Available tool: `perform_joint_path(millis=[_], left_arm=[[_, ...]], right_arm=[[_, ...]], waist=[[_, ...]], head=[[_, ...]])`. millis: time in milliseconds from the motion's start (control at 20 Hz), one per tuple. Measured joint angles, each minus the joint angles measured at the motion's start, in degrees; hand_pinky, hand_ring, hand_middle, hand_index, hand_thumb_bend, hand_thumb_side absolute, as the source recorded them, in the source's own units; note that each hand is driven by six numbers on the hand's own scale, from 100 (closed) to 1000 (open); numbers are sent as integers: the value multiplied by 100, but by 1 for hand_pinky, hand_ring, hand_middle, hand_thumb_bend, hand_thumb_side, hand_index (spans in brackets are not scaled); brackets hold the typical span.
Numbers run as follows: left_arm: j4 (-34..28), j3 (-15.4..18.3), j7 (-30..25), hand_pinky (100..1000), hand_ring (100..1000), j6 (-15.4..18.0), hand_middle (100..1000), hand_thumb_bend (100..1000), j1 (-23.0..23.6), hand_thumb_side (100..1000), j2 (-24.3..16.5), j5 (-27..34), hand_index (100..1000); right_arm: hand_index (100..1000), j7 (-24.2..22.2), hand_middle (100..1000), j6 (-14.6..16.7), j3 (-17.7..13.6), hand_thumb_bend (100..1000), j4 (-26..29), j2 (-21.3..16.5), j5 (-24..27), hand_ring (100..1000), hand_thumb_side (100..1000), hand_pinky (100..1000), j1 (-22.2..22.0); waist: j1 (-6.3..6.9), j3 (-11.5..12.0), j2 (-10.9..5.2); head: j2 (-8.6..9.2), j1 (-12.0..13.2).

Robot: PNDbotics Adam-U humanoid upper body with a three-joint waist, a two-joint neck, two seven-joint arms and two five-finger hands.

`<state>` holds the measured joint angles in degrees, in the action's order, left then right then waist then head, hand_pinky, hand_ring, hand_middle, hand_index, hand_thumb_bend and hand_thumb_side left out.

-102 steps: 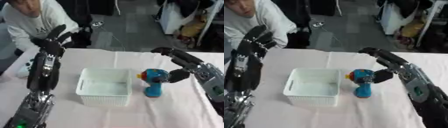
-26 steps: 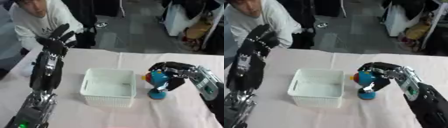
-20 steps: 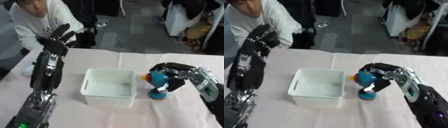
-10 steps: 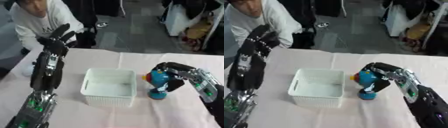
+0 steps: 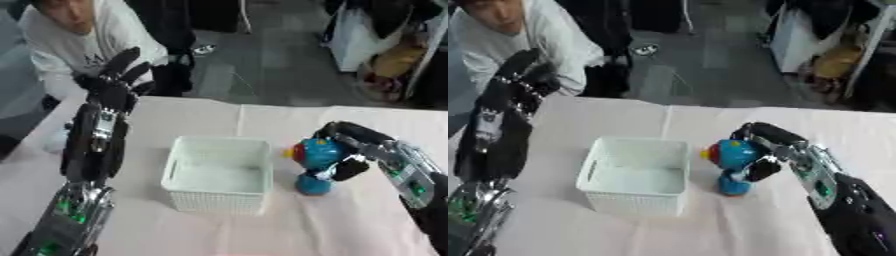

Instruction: Pick up objects on the table and place them in the box.

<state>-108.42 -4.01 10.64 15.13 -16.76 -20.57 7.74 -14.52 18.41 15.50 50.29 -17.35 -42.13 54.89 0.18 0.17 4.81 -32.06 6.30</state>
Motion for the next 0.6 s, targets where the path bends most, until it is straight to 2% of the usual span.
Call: perform_joint_path(millis=[150, 200, 250, 300, 350, 400, 450, 600], left_arm=[[0, 0, -1, 853, 928, 0, 952, 324, 0, 823, 0, 0, 960], [0, 0, -1, 853, 928, 0, 952, 323, 0, 823, 0, 0, 960], [0, 0, -1, 853, 928, 0, 952, 324, 0, 823, 0, 0, 960], [0, 0, -1, 853, 928, 0, 952, 324, 0, 823, 0, 0, 960], [0, 0, -1, 853, 928, 0, 952, 324, 0, 823, 0, 0, 960], [0, 0, -1, 853, 928, 0, 952, 324, -1, 823, 0, 0, 960], [0, 0, -1, 853, 928, 0, 952, 324, -1, 823, 0, 0, 960], [0, 0, -1, 853, 928, 0, 952, 324, -1, 823, 0, 0, 960]], right_arm=[[451, 331, 208, 54, 7, 100, -98, 3, -35, 100, 403, 100, -32], [449, 398, 196, 74, 14, 100, -121, 4, -63, 100, 384, 100, -32], [438, 453, 157, 92, 19, 100, -142, 5, -99, 100, 499, 100, -33], [438, 503, 157, 113, 21, 100, -166, 5, -134, 100, 499, 100, -35], [425, 553, 125, 131, 22, 100, -183, 6, -172, 100, 564, 100, -36], [428, 609, 132, 148, 22, 100, -202, 7, -214, 100, 551, 100, -37], [411, 663, 100, 164, 23, 100, -214, 10, -259, 100, 625, 100, -45], [403, 804, 100, 166, 22, 100, -255, 39, -401, 100, 646, 100, -74]], waist=[[2, 0, 0], [2, 0, 1], [2, 0, 1], [2, 0, 1], [2, 0, 1], [2, 0, 1], [2, 0, 1], [2, 0, 1]], head=[[1, 6], [1, 7], [1, 7], [1, 8], [2, 9], [2, 11], [2, 15], [2, 32]])
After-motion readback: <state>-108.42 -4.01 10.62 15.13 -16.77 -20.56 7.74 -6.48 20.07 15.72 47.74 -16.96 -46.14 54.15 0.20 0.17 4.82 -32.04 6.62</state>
